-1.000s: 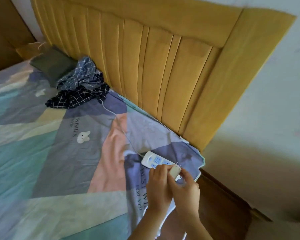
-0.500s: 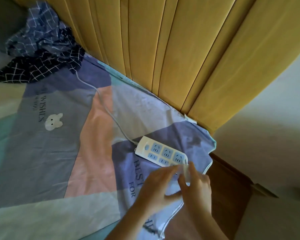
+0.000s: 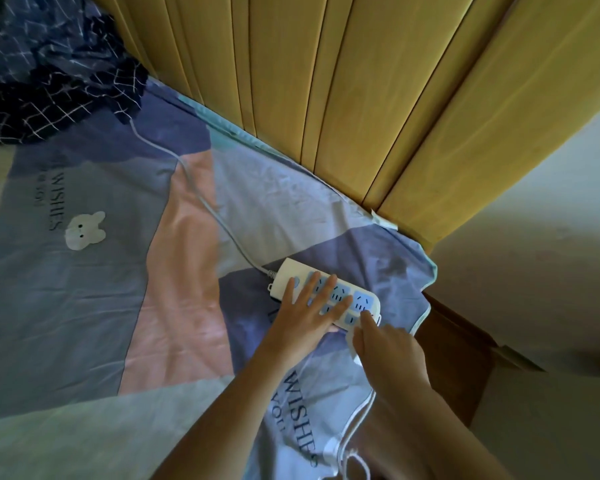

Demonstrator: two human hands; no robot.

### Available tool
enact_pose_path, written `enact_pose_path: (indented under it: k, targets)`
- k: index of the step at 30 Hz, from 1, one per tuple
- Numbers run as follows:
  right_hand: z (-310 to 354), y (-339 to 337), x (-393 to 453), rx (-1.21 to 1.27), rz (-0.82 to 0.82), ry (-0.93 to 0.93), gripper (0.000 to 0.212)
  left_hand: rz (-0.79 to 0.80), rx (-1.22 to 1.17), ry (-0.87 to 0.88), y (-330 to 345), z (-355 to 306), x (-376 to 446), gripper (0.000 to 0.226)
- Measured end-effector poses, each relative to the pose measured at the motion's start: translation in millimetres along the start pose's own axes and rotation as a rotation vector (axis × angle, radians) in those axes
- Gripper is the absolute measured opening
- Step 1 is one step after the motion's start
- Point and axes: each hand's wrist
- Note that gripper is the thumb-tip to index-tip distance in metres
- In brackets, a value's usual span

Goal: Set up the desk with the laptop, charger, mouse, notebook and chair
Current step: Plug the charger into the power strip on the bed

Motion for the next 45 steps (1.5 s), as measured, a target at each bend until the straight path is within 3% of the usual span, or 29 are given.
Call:
enact_pose_path:
  k: [3,8,14,18,21,25,30,33,36,38,40,45]
  targets:
    - [5,7,12,-0.105,0.082,-0.13,0.035,0.016,-0.013,-0.044,-2,-1,3,0.059]
    - [12,30,25,-0.088,0.177,-0.088,0.043,0.142,-0.061,-0.071,-3,1,4,0.079]
    - [6,26,48,0.032,0.235,0.086,0.044,0.221,-0.06,-0.103,-6,0,12,0.075]
    - [11,18,53,0.01,0.306,0.075,0.057,0.181,-0.025,-0.1,-2,-2,10,0.062]
    - [15,15,56,0.078,0.333,0.181,0.052,0.128,-0.098,-0.082,1,-3,9,0.062]
    - [14,7,55,0.166,0.24,0.226,0.048,0.068,-0.159,-0.131,-8,-2,12,0.061]
    - [5,-1,19,0.359,0.0,0.29,0.051,-0.181,-0.271,-0.353,-30,-15,8,0.038]
    - [1,1,-9,0.449,-0.152,0.324,0.035,-0.271,-0.452,-0.514,-50,-35,13,0.039]
    - [0,9,-36,0.628,-0.276,0.358,0.029,-0.234,-0.684,-0.656,-71,-61,20,0.042]
    - [2,17,-45,0.696,-0.368,0.351,0.043,-0.215,-0.636,-0.604,-74,-69,21,0.043]
    - [0,14,-53,0.687,-0.503,0.336,0.045,-0.21,-0.525,-0.538,-76,-78,22,0.053]
    - [-9,-5,-73,0.678,-0.736,0.343,0.041,-0.272,-0.513,-0.664,-92,-108,30,0.06]
Point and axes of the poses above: each hand's wrist, its own x-axis towards the middle knuckle, its own y-axis out of the palm, z = x × y, and after that the axes turned 13 degrees about -z, right-handed
